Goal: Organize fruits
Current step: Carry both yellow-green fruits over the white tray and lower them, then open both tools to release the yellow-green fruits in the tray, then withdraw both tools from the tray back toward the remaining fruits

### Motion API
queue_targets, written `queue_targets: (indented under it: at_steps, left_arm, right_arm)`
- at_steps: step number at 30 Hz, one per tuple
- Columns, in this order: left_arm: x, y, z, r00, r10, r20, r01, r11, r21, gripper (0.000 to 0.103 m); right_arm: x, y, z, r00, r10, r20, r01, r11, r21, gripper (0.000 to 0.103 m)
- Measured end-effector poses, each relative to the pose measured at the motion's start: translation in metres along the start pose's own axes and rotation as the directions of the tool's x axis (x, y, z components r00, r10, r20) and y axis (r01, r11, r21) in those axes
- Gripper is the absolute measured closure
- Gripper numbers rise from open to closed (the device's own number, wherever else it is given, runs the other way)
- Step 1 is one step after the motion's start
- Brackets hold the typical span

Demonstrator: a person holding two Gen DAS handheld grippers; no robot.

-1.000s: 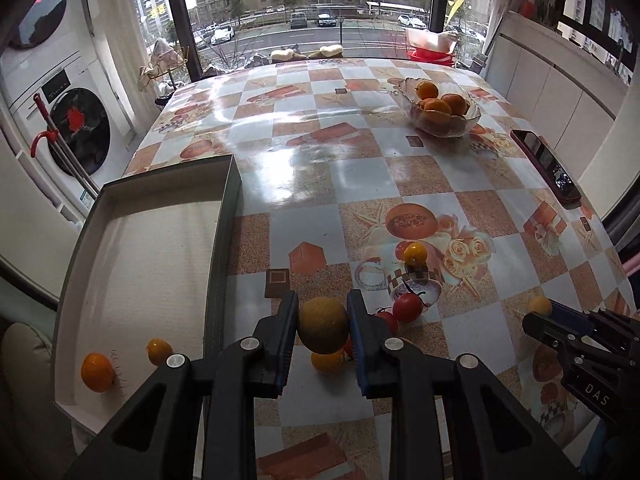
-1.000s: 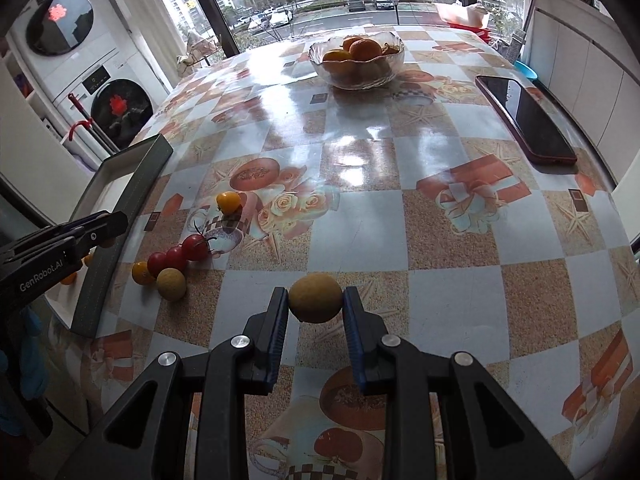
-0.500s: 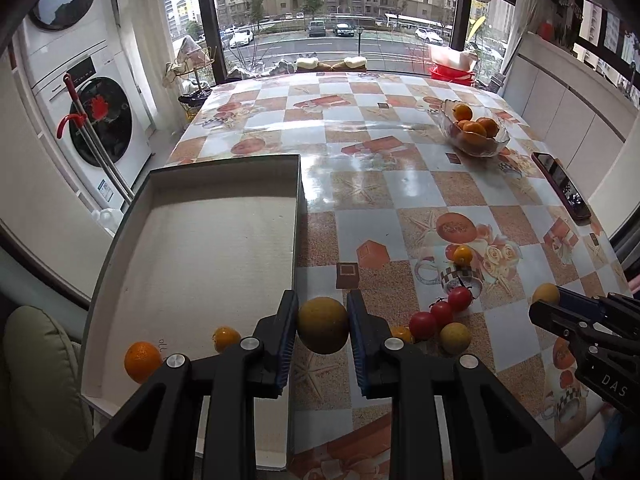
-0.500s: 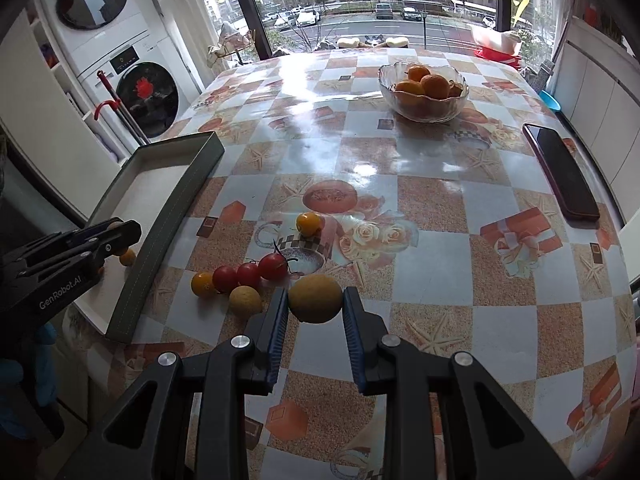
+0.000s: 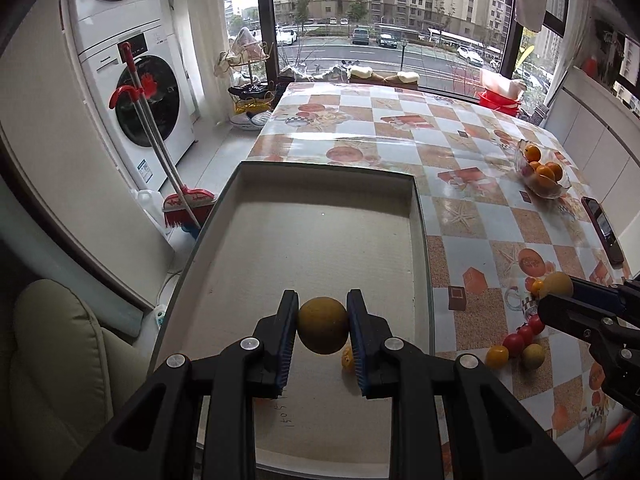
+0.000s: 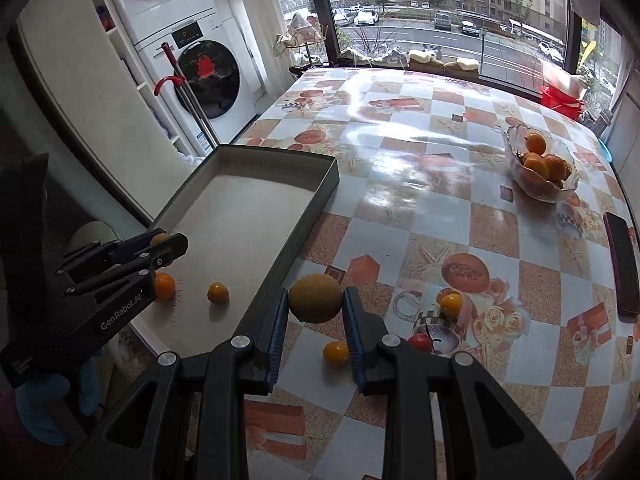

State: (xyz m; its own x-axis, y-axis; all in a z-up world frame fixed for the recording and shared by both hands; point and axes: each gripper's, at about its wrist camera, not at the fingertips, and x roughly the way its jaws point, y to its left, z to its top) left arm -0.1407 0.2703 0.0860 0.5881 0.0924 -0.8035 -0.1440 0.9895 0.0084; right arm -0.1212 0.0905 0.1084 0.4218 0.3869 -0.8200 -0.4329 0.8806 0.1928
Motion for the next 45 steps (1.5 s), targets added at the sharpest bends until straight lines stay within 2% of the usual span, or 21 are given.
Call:
queue_targets:
  at_steps: [5, 9, 12, 18, 24, 25, 26, 27, 28, 30, 33, 35, 37, 41, 45]
  left_arm:
    - [0.009, 0.022, 0.004, 1.000, 0.026, -0.008, -0.027, 0.999, -0.030, 0.076]
    - [0.020, 0.033, 0.004, 0.999, 0.037, -0.028, -0.038, 0.998, -0.043, 0.076]
    - [0.032, 0.037, 0.003, 0.998, 0.039, -0.053, -0.042, 0.998, -0.047, 0.076]
    - [0.057, 0.036, -0.007, 0.993, 0.037, -0.110, -0.042, 0.998, -0.038, 0.076]
    - [0.067, 0.036, -0.017, 0.990, 0.039, -0.134, -0.044, 0.998, -0.034, 0.075]
    - [0.067, 0.037, -0.018, 0.989, 0.042, -0.140, -0.047, 0.998, -0.032, 0.072]
    - [0.068, 0.037, -0.018, 0.989, 0.043, -0.143, -0.048, 0.998, -0.031, 0.047]
    - [0.065, 0.038, -0.018, 0.990, 0.054, -0.130, -0.059, 0.998, -0.032, 0.013]
    - [0.058, 0.040, -0.019, 0.994, 0.062, -0.090, -0.066, 0.997, -0.044, 0.005]
    - [0.044, 0.042, -0.017, 0.998, 0.064, -0.023, -0.065, 0.997, -0.050, 0.003]
    - [0.030, 0.041, -0.009, 0.998, 0.067, 0.001, -0.067, 0.997, -0.034, 0.003]
    - [0.016, 0.038, -0.007, 0.998, 0.056, 0.040, -0.055, 0.998, -0.019, 0.003]
    - [0.005, 0.031, -0.010, 0.997, 0.038, 0.065, -0.038, 0.999, 0.005, 0.003]
    - [-0.011, 0.005, -0.029, 0.996, -0.012, 0.083, 0.007, 0.998, 0.060, 0.003]
    - [-0.022, -0.043, -0.058, 0.995, -0.076, 0.071, 0.064, 0.985, 0.161, 0.003]
  right_arm:
    - [0.013, 0.033, 0.026, 0.999, 0.051, -0.003, -0.052, 0.997, -0.052, 0.073]
    - [0.032, 0.051, 0.051, 0.993, 0.111, -0.037, -0.112, 0.993, -0.035, 0.073]
    - [0.052, 0.060, 0.063, 0.992, 0.115, -0.060, -0.117, 0.992, -0.038, 0.073]
    - [0.100, 0.063, 0.050, 0.980, 0.115, -0.161, -0.117, 0.993, -0.006, 0.073]
    - [0.118, 0.065, 0.044, 0.970, 0.126, -0.208, -0.132, 0.991, -0.016, 0.072]
    - [0.118, 0.064, 0.044, 0.970, 0.128, -0.207, -0.134, 0.991, -0.015, 0.064]
    - [0.117, 0.063, 0.045, 0.970, 0.133, -0.206, -0.138, 0.990, -0.013, 0.045]
    - [0.115, 0.062, 0.046, 0.971, 0.134, -0.200, -0.139, 0.990, -0.008, 0.033]
    - [0.112, 0.061, 0.047, 0.972, 0.136, -0.190, -0.139, 0.990, -0.005, 0.020]
    - [0.102, 0.060, 0.049, 0.979, 0.122, -0.162, -0.126, 0.992, -0.016, 0.020]
    - [0.080, 0.050, 0.055, 0.991, 0.097, -0.093, -0.098, 0.995, -0.005, 0.012]
    - [0.062, 0.035, 0.058, 0.997, 0.071, -0.038, -0.070, 0.997, 0.026, 0.000]
    - [0.044, 0.014, 0.056, 0.998, 0.056, 0.013, -0.056, 0.996, 0.072, 0.000]
    - [0.020, -0.033, 0.037, 0.999, -0.025, 0.040, 0.018, 0.987, 0.163, 0.000]
    - [0.010, -0.083, 0.002, 0.989, -0.150, -0.002, 0.147, 0.962, 0.231, 0.000]
